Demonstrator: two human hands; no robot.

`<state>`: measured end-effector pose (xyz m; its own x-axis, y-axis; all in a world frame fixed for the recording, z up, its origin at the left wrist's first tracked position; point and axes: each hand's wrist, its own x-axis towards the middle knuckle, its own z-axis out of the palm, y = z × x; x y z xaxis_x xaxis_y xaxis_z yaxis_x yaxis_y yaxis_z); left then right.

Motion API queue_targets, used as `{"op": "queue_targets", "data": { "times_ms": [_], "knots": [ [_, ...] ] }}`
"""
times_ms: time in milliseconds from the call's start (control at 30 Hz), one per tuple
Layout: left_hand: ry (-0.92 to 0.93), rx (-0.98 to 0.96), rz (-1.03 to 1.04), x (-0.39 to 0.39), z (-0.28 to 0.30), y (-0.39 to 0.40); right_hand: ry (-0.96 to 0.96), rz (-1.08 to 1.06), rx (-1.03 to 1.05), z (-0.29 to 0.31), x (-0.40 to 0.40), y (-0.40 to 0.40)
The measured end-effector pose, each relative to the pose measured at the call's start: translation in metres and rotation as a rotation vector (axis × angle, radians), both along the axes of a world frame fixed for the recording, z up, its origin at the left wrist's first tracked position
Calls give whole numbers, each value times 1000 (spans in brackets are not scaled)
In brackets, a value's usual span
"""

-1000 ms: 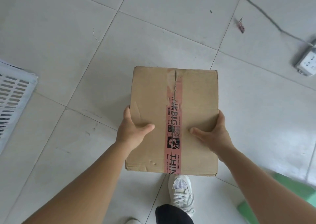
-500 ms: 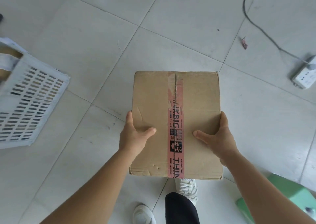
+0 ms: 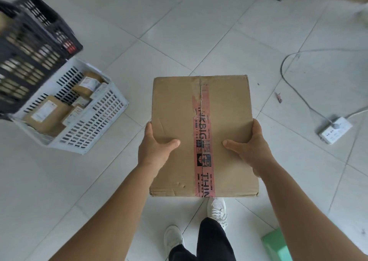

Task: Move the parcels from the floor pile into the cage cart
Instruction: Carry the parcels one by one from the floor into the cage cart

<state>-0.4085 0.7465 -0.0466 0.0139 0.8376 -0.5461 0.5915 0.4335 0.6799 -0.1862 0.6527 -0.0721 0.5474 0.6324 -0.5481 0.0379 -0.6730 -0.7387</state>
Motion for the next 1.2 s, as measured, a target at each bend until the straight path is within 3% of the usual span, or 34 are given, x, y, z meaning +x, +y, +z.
{"op": "queue_targets", "data": {
  "times_ms": [167,533,900,1200],
  "knots": [
    [-27,88,92,-46,67,-10,-26,101,65,66,-37,13],
    [-76,166,426,-139,156,-57,-29,449,178,163,-110,46],
    [-27,344,781,-193,228,-154,12,856,326,246,-186,39],
    [41,501,1078,-252,283,-259,152,1106,439,301,-289,0]
  ]
}}
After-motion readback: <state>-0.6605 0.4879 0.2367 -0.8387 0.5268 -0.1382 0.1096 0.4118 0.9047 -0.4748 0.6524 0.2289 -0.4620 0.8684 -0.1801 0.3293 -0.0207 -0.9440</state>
